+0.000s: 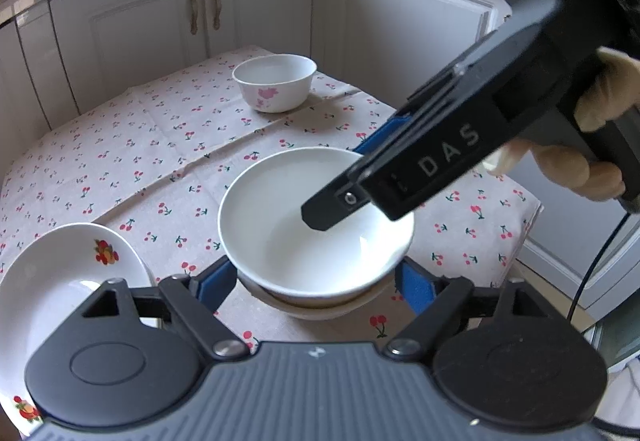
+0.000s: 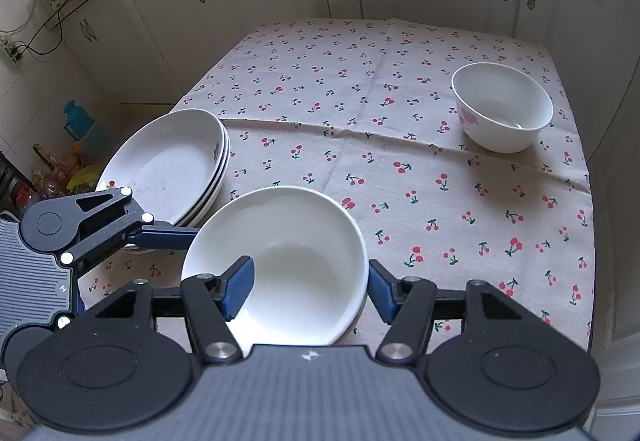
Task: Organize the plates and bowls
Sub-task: 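Open both grippers and pull them away from the bowl stack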
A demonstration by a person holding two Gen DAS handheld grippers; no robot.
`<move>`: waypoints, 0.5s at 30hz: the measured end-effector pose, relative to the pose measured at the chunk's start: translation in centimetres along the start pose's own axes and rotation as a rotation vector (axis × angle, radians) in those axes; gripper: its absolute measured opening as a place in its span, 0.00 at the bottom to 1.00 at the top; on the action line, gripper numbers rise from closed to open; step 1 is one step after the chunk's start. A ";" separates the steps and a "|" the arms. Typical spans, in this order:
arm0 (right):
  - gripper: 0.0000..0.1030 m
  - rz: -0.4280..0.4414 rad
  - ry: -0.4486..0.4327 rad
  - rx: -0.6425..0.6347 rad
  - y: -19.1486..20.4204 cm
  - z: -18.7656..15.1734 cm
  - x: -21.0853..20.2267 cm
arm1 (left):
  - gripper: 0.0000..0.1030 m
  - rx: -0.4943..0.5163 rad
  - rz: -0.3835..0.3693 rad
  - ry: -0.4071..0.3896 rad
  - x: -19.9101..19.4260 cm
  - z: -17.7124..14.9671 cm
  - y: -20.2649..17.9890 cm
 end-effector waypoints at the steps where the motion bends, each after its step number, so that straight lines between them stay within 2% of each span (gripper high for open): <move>1: 0.67 0.003 -0.004 0.001 0.0 0.0 -0.1 | 0.87 0.004 -0.004 -0.005 -0.1 0.0 -0.1; 2: 0.69 0.002 -0.008 0.000 0.1 0.1 -0.2 | 0.88 0.006 -0.008 -0.008 -0.3 -0.1 -0.1; 4: 0.80 -0.009 -0.026 0.001 0.1 0.2 -0.6 | 0.93 0.005 -0.013 -0.015 -0.8 -0.2 0.0; 6: 0.81 -0.022 -0.047 -0.005 0.1 0.2 -1.0 | 0.93 0.006 -0.024 -0.017 -1.4 -0.4 0.0; 10: 0.96 -0.046 -0.098 -0.014 0.0 0.0 -2.0 | 0.93 0.007 -0.021 -0.033 -3.1 -0.1 0.7; 15: 0.99 -0.107 -0.171 -0.048 -0.8 -0.3 -3.3 | 0.97 0.016 0.009 -0.085 -4.8 2.0 1.8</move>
Point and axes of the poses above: each gripper's, at about its wrist camera, not at the fingertips, and x roughly the way its jaws point, y to its left, z to its top, the point moved 4 cm from there along x, roughly the way its jaws point, and after that the axes turned 1 degree about z, right-handed, at the moved point
